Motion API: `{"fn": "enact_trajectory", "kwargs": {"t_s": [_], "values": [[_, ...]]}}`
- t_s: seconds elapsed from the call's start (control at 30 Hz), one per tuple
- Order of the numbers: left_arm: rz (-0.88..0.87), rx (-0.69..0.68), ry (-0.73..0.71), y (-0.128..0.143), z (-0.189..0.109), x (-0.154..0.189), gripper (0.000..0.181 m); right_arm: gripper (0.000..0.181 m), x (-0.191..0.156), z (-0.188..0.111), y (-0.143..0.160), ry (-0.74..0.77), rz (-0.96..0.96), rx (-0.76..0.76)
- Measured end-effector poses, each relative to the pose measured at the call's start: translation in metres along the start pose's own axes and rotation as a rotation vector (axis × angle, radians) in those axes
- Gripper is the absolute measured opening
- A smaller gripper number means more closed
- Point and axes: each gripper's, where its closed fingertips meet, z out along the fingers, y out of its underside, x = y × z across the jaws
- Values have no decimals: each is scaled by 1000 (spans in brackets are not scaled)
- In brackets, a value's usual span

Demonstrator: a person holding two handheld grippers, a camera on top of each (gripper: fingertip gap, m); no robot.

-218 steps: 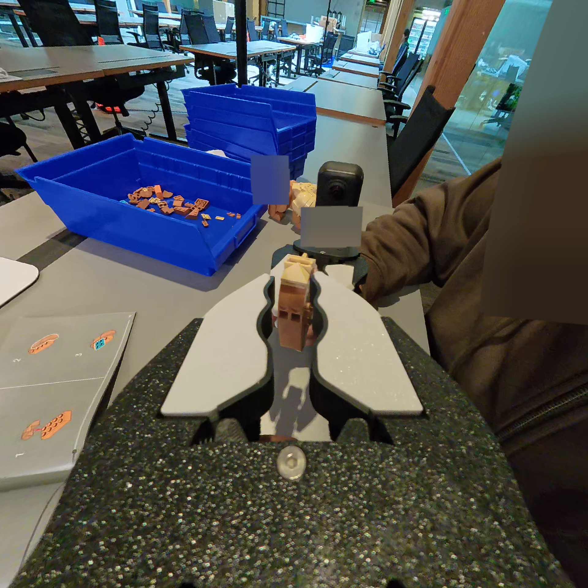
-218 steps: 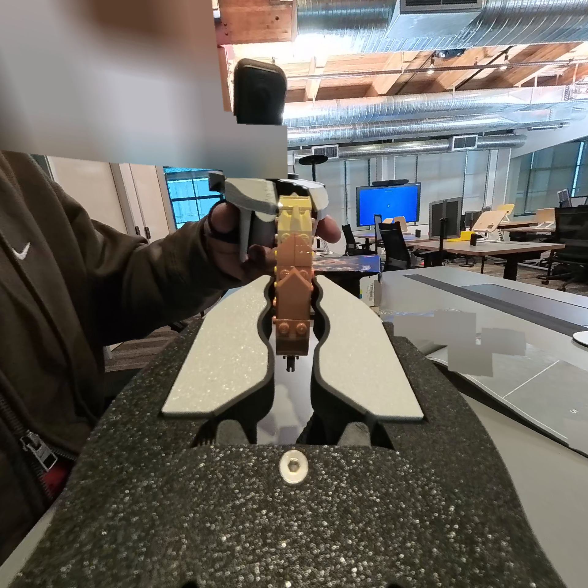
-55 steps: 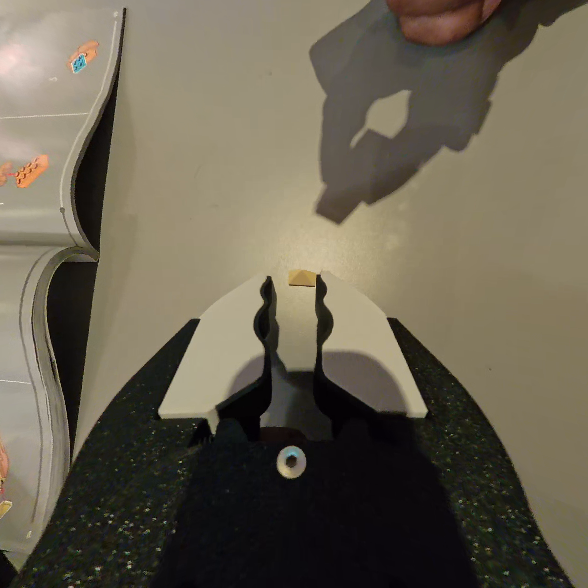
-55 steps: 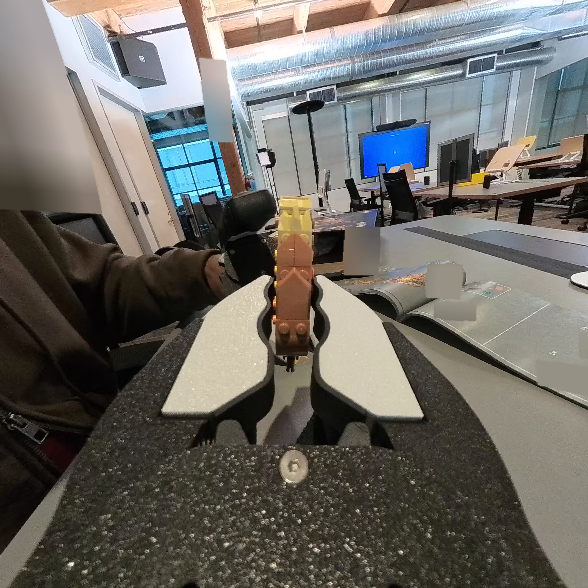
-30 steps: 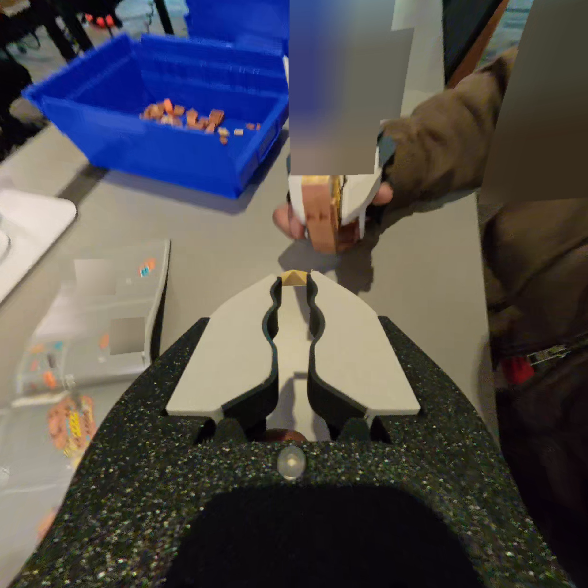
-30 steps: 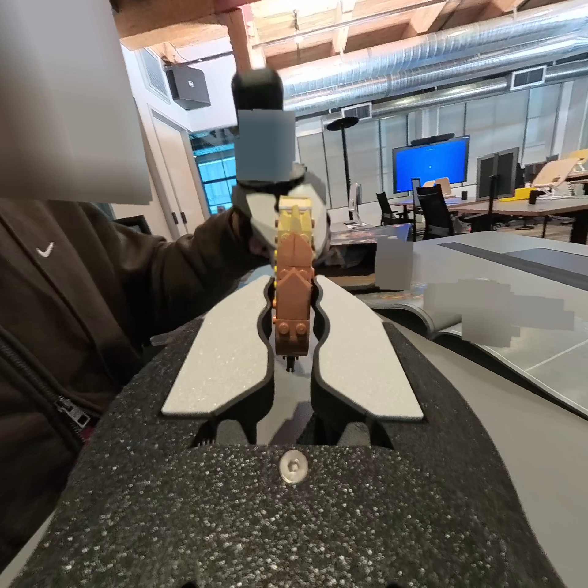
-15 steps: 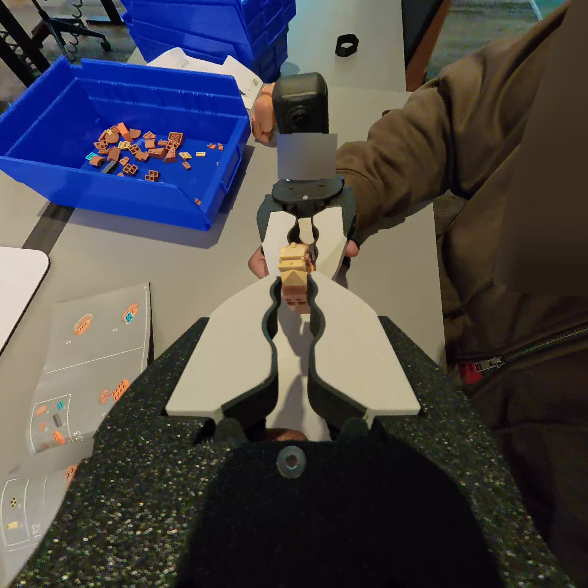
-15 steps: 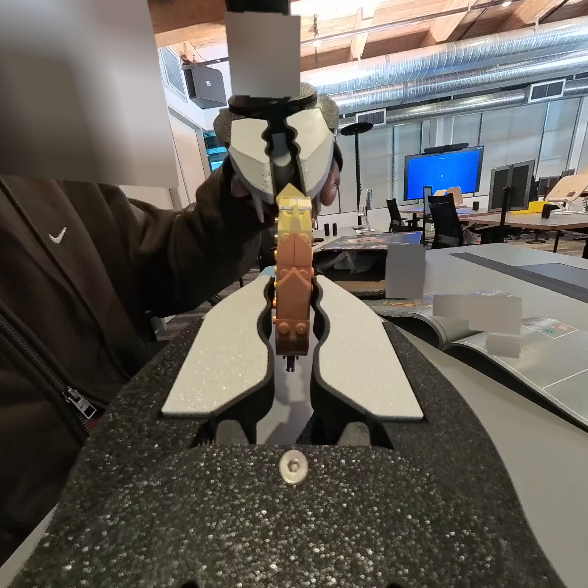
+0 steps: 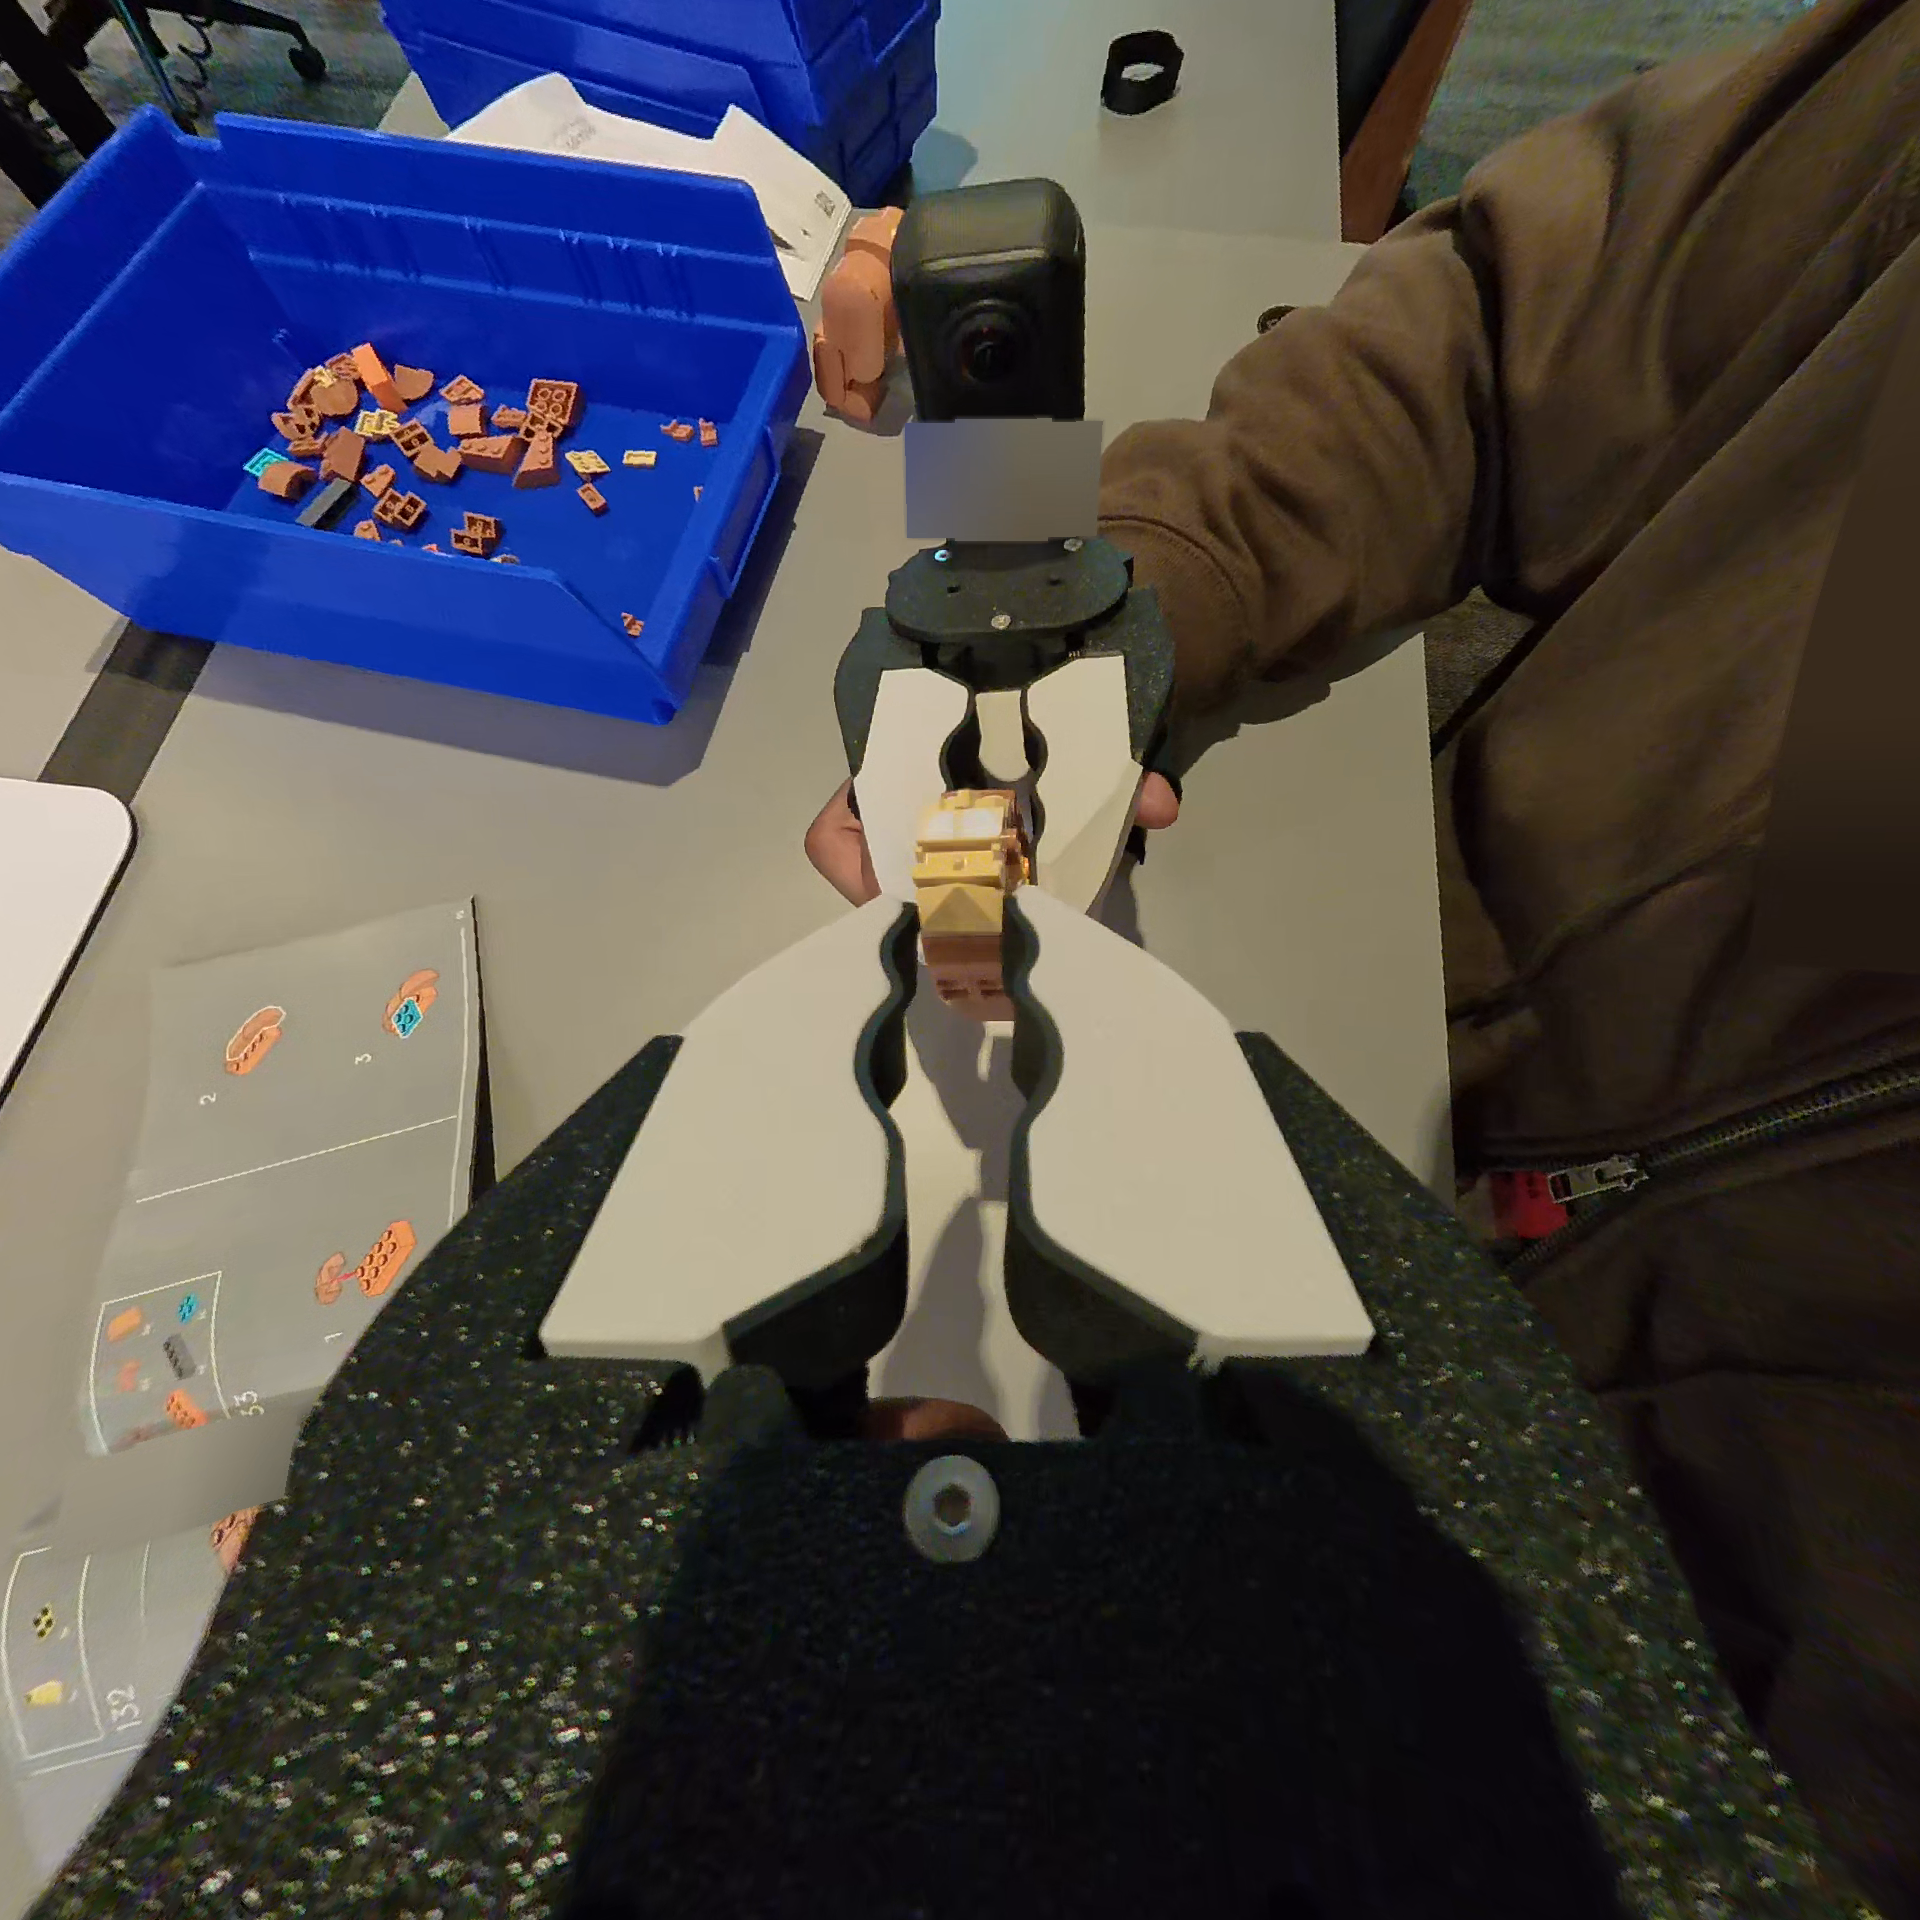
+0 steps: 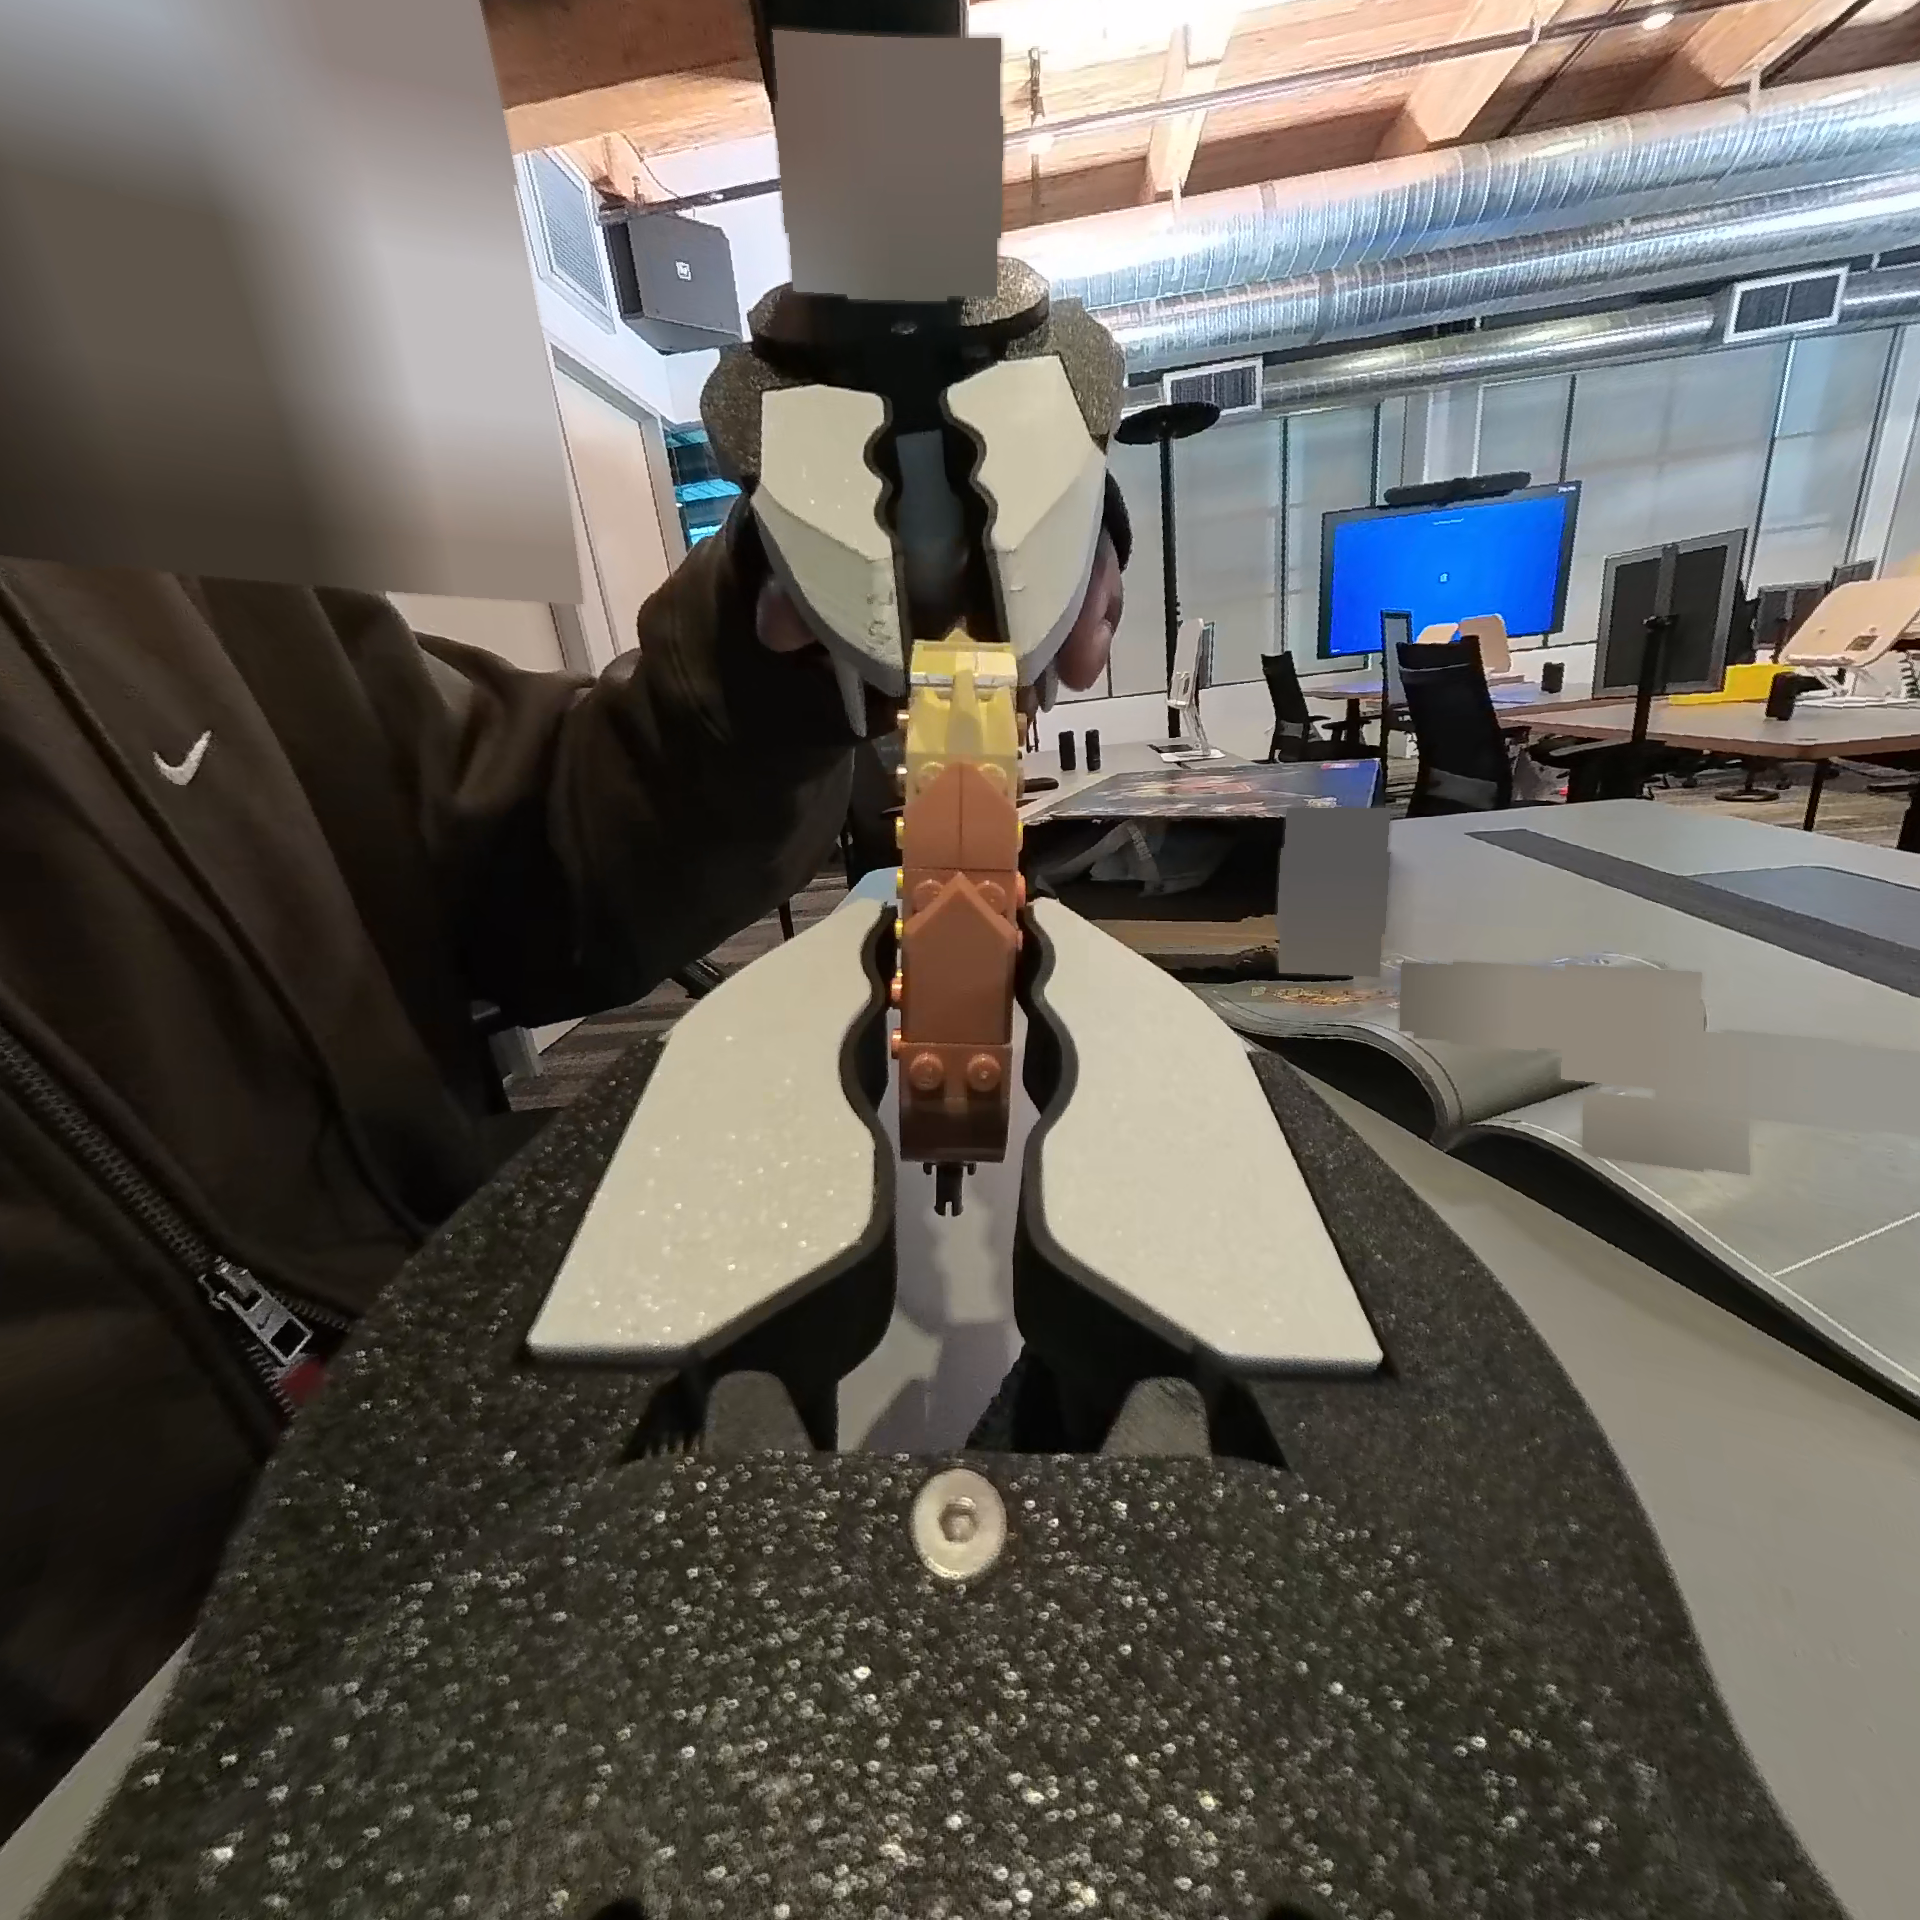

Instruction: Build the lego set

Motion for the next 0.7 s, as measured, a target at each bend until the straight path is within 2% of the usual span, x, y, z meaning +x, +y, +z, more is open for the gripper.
{"fn": "enact_trajectory", "kwargs": {"t_s": [0.7], "values": [[-8,-8,4,0,2,1,16,21,-1,0,-1,-2,-2,8]]}}
